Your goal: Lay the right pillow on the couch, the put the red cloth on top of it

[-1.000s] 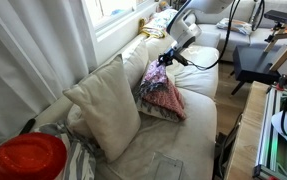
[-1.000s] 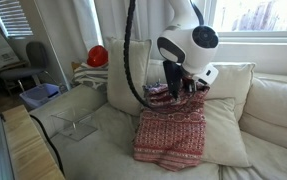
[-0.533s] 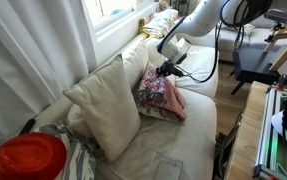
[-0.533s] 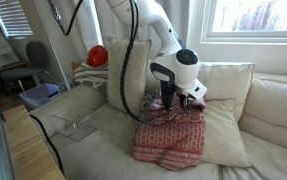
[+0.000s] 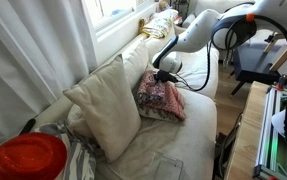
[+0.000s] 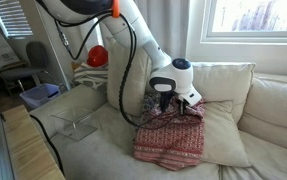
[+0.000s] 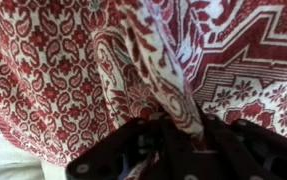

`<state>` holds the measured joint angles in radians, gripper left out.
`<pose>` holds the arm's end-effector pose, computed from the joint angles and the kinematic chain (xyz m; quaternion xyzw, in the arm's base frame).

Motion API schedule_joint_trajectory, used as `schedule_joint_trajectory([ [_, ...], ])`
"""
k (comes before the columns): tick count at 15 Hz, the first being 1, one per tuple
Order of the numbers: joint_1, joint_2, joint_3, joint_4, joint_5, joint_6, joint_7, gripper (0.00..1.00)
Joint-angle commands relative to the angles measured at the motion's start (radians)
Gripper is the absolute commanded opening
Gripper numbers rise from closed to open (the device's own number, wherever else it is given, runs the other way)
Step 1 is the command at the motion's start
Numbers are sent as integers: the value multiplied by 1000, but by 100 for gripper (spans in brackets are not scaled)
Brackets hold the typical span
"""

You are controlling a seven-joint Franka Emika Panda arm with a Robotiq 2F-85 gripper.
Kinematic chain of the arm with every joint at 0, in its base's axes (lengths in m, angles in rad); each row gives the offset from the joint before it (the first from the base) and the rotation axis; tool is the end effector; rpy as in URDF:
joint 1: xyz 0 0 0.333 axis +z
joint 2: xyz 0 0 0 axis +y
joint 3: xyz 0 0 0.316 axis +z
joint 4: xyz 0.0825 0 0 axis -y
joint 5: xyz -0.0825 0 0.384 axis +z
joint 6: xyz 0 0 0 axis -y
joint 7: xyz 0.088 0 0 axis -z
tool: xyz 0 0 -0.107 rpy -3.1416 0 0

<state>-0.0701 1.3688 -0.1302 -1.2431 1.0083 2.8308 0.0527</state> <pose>0.6684 -0.1592 -0.0616 -0.8463 0.4982 -0.1273 0.1388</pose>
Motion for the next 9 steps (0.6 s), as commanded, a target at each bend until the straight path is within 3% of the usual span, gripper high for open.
schedule_joint_trajectory([
  [1,0,2,-55,7,-156,-38,197,50],
  [5,6,-91,-129,-99,-318,-79,334,81],
  [6,29,-119,-170,-130,-280,-107,302,88],
  [7,22,-151,-169,-160,-292,-121,273,96],
  [9,3,-252,-159,-255,-302,-163,145,100],
])
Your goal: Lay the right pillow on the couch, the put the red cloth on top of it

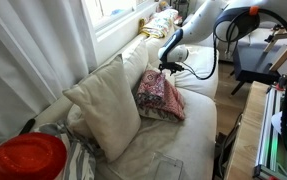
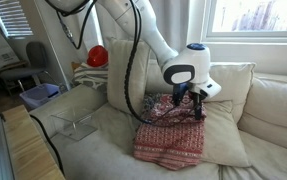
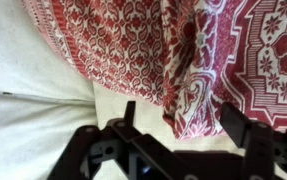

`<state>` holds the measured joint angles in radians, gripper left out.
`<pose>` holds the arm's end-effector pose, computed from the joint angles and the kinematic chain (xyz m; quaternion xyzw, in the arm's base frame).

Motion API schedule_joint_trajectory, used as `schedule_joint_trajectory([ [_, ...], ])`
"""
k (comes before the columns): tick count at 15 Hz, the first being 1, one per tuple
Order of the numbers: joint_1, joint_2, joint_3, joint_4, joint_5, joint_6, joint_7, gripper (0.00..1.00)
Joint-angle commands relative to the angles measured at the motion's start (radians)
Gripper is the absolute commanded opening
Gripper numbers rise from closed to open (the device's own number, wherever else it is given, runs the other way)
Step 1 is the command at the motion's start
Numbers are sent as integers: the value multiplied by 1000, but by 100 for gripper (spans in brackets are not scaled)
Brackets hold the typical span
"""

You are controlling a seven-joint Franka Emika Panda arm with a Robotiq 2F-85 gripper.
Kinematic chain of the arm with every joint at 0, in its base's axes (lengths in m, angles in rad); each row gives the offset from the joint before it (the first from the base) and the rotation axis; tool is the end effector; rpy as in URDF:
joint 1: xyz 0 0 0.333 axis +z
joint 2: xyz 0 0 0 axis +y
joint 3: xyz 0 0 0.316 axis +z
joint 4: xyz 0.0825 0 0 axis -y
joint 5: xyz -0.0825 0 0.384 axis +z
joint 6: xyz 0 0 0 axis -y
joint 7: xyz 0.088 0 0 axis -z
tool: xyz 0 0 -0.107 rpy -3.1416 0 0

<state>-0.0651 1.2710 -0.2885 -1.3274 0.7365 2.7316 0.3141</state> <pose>0.6660 -0.2270 -0.0091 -0.8482 0.5166 -0.1074 0.0466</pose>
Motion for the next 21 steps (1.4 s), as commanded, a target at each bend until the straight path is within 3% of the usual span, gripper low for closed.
schedule_joint_trajectory([
  [1,-15,-216,13,-231,-31,-88,-200,100],
  [2,-69,-272,70,-272,-117,-76,-230,100],
  [5,-116,-418,103,-411,-233,-77,-356,100],
  [6,-85,-462,61,-459,-185,-93,-445,100],
  [7,-151,-521,126,-508,-291,-74,-448,100],
  [8,-108,-566,72,-558,-231,-92,-550,100],
  [10,-112,-675,59,-660,-269,-102,-648,100],
  [11,-183,-739,125,-712,-361,-92,-655,100],
  [15,-251,-960,160,-878,-484,-158,-810,100],
  [18,-290,-1088,184,-953,-488,-227,-976,100],
  [21,-287,-1183,168,-993,-452,-324,-1161,100],
])
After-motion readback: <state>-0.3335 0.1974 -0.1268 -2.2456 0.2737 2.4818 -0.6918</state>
